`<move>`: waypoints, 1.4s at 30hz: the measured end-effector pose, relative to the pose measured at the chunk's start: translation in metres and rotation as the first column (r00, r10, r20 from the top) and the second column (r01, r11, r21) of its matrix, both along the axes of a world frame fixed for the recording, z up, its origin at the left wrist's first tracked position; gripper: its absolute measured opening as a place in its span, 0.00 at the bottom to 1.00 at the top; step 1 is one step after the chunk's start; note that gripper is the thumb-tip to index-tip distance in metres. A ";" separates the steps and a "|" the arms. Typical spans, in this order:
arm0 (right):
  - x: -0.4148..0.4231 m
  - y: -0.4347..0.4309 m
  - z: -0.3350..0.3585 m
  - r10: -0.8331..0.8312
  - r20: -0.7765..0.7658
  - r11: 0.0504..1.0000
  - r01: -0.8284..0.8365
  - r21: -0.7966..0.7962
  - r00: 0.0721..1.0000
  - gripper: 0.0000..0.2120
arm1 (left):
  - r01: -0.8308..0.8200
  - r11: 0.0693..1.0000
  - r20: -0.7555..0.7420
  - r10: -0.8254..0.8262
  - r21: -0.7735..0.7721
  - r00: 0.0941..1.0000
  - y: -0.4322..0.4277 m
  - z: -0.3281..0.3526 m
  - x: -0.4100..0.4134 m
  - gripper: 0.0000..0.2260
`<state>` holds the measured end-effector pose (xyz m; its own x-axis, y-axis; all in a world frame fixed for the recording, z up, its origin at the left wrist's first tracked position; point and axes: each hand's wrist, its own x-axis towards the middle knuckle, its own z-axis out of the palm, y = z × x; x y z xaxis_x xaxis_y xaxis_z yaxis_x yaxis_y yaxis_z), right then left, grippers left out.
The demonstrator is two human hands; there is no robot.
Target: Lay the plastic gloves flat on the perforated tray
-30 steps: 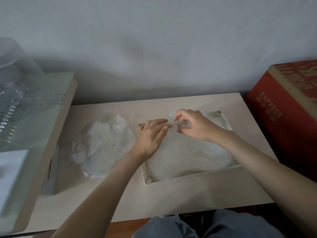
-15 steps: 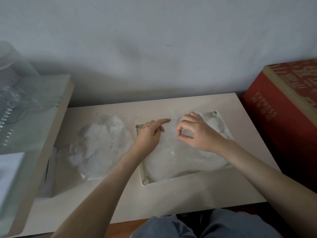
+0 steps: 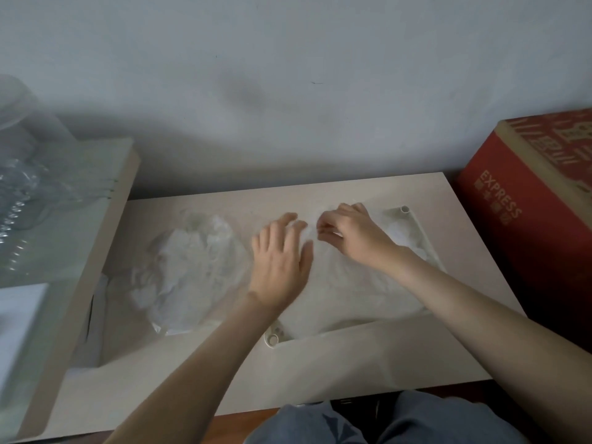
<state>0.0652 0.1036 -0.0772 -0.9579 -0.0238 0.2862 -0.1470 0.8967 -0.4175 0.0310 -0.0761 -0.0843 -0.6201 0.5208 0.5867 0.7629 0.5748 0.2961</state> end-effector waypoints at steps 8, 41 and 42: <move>-0.009 -0.009 0.005 -0.364 -0.304 0.889 0.426 0.166 0.880 0.17 | 0.246 0.744 0.256 -0.105 -0.621 0.961 0.004 -0.019 0.003 0.32; 0.073 0.022 0.047 -0.493 0.218 0.870 0.482 0.104 0.842 0.20 | -0.252 0.807 0.321 0.469 -0.534 0.823 -0.074 0.005 -0.010 0.18; 0.071 0.017 0.046 -0.454 0.268 0.891 0.433 0.134 0.850 0.22 | -0.221 0.766 0.323 0.489 -0.604 0.810 -0.081 0.002 -0.011 0.18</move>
